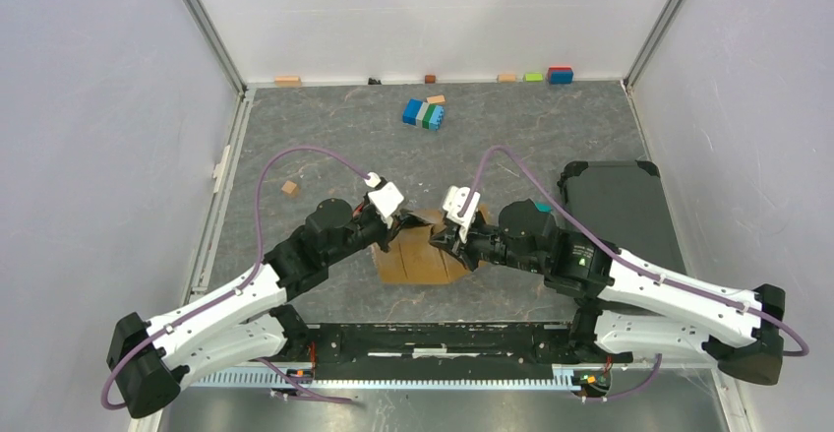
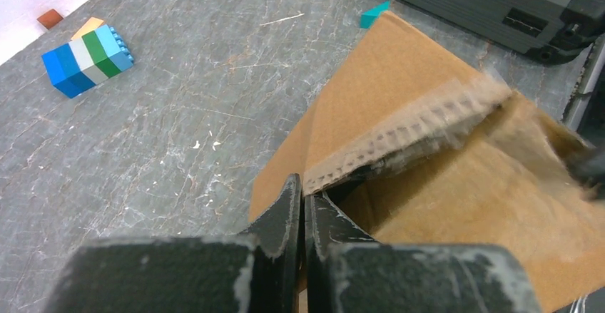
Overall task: Unpack the express box
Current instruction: Open the express box at the center of the board.
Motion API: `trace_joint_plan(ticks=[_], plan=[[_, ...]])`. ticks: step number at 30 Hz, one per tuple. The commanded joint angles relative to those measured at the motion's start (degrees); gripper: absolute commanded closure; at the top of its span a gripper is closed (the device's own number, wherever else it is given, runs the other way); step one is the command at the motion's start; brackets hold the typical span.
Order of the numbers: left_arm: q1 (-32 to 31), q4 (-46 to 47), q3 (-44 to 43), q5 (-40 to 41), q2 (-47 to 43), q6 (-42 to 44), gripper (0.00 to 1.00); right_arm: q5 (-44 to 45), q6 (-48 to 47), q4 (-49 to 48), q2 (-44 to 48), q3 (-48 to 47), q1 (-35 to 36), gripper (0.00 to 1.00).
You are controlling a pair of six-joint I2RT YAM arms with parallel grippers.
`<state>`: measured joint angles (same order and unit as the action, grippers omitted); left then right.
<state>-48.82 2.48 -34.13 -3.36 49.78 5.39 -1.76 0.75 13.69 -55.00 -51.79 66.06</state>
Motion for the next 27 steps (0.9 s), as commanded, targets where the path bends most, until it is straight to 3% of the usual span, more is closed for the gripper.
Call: trace_joint_plan(ticks=[1,8,10,11,14,18,20,25,27], plan=[[0.9,0.9,-1.2,3.6,2.1,-5.7,0.98,-2.1,0.3,-0.6,0.0,-5.5,3.8,1.00],[0.8,2.5,-0.6,3.6,1.9,-8.6,0.98,0.1,-0.2,-2.1,-3.9,-10.9,3.9,1.00],[0.9,3.2,-0.1,2.8,0.8,-8.0,0.98,7.8,0.0,2.4,-5.4,-13.9,3.9,1.00],[0.8,6.1,1.7,-1.8,-1.7,-6.0,0.98,20.4,2.5,13.4,-9.0,-22.4,3.8,1.00],[0.9,5.8,1.4,-2.9,-2.7,-3.0,0.98,27.3,5.9,24.4,-13.4,-31.0,2.7,0.99],[0.8,4.9,-0.6,-1.4,-3.7,-2.0,0.98,31.8,10.9,33.6,-17.1,-35.5,2.3,0.56],[0.8,4.1,-2.2,1.9,-4.1,-2.3,0.98,33.0,14.5,35.9,-18.1,-36.0,2.3,0.42],[-0.7,-2.0,-8.7,14.9,-3.2,-2.8,0.98,38.8,20.5,37.0,-17.6,-35.3,2.3,0.12],[-1.8,-7.2,-12.5,21.7,-1.6,-2.8,0.98,39.1,22.7,35.4,-16.8,-33.9,2.3,0.09]])
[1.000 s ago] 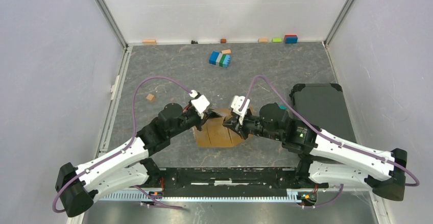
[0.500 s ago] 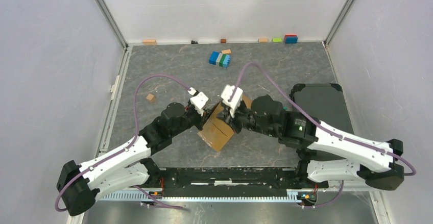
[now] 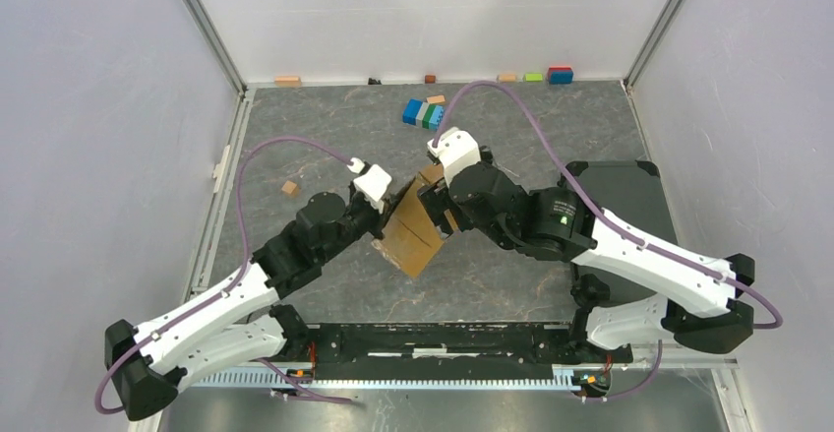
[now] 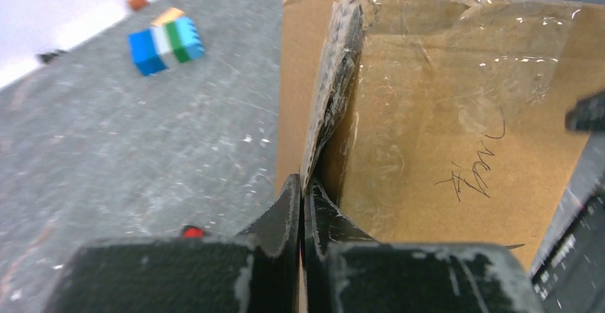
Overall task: Unpack the express box
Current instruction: Open the express box at the center of the board.
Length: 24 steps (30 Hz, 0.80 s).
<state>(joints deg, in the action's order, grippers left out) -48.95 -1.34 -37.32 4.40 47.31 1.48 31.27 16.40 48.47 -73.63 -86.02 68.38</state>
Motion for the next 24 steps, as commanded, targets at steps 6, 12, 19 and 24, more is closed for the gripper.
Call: trace_joint_plan(ticks=[6,12,19,24], plan=[[-4.5,-15.3,-19.9,23.7,6.8,-0.7,0.98,-2.6,11.2,-15.3,7.8,18.7,-7.2,0.11],[-6.5,-24.6,-29.0,25.3,15.0,-5.7,0.98,-16.1,8.5,-34.7,8.6,30.8,-17.0,0.17],[-6.6,-36.5,-41.1,18.7,31.6,-14.6,0.98,-24.5,10.8,-38.6,0.8,34.9,-26.6,0.24],[-6.0,-45.3,-51.0,22.7,43.6,-20.7,0.98,-25.5,11.2,-36.0,1.2,39.2,-33.4,0.19]])
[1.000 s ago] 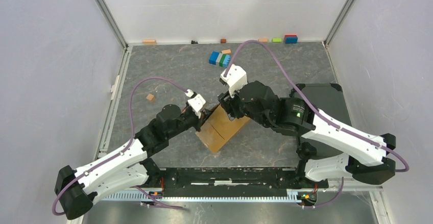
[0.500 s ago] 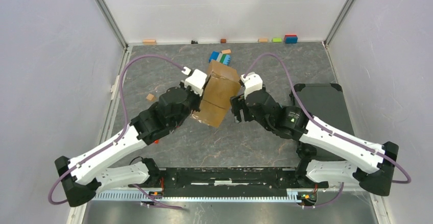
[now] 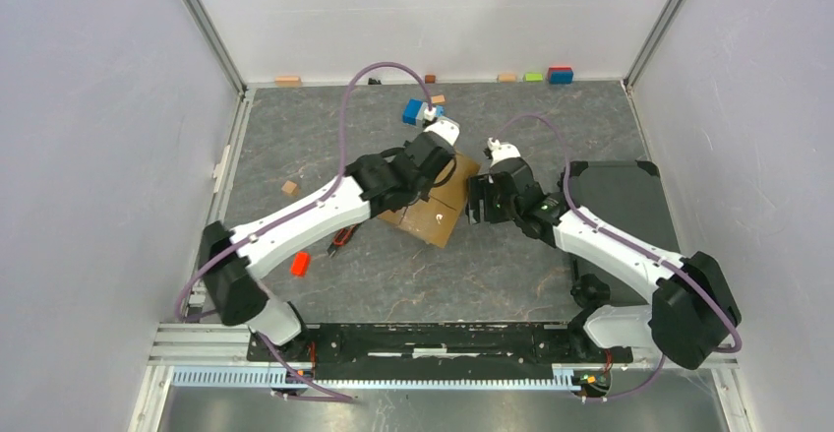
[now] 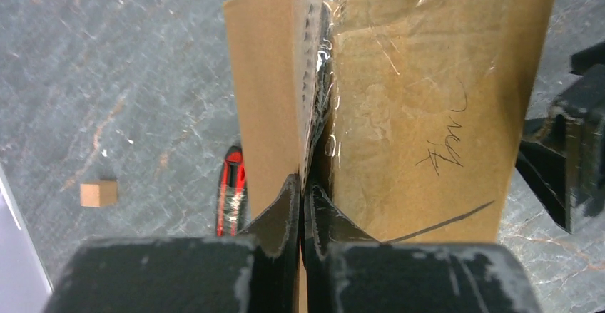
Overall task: Unpack the express box
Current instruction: Open the express box at the center of the board.
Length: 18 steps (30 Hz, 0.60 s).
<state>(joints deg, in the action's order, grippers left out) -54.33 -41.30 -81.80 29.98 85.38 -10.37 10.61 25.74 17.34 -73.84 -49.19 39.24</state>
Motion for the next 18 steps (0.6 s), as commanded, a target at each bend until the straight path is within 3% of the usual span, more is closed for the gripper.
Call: trace_joint_plan(ticks=[1,6,12,18], plan=[[-0.6,-5.5,-7.5,-3.7,7.6,-9.4,0.98,-6.4,2.5,-5.3,2.6,3.4,-6.1,0.19],[-0.2,-6.1,-11.2,-7.9,14.8,-14.1,0.98,-10.0,5.7,-6.2,10.7,5.4,-9.3,0.10],[-0.2,-5.6,-12.2,-7.9,15.6,-15.2,0.98,-10.4,10.7,-7.8,15.2,2.6,-9.8,0.04],[-0.3,-5.4,-11.7,-7.6,15.5,-16.0,0.98,-13.6,13.6,-10.6,6.9,-3.8,-9.9,0.04]])
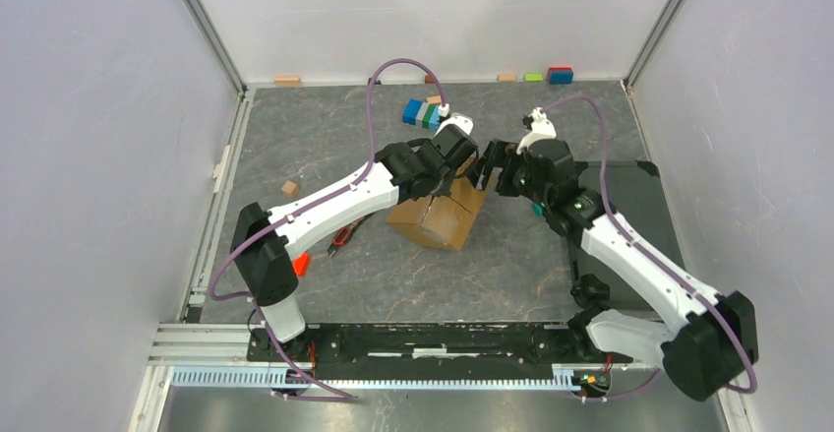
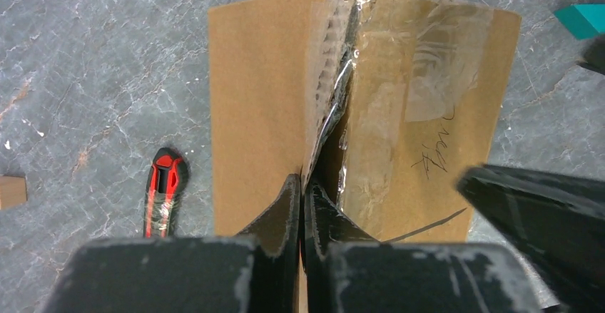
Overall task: Unpack the express box
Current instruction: Open the express box at the center of the board.
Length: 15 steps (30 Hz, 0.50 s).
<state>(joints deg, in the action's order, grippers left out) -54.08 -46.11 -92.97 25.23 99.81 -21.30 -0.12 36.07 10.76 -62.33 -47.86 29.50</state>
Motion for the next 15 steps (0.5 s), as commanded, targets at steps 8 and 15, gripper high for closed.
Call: trace_joint_plan(ticks=[8,15], plan=[[-0.5,0.4,1.3,-2.8,0.8,-6.2,0.98,-3.2,4.1,-5.0,-7.5,-6.4,0.0,0.03],[-0.5,1.1,1.5,-3.3,0.8,-6.4,0.98,-4.8,5.9,-6.8,-8.4,-5.8,0.4,0.02]])
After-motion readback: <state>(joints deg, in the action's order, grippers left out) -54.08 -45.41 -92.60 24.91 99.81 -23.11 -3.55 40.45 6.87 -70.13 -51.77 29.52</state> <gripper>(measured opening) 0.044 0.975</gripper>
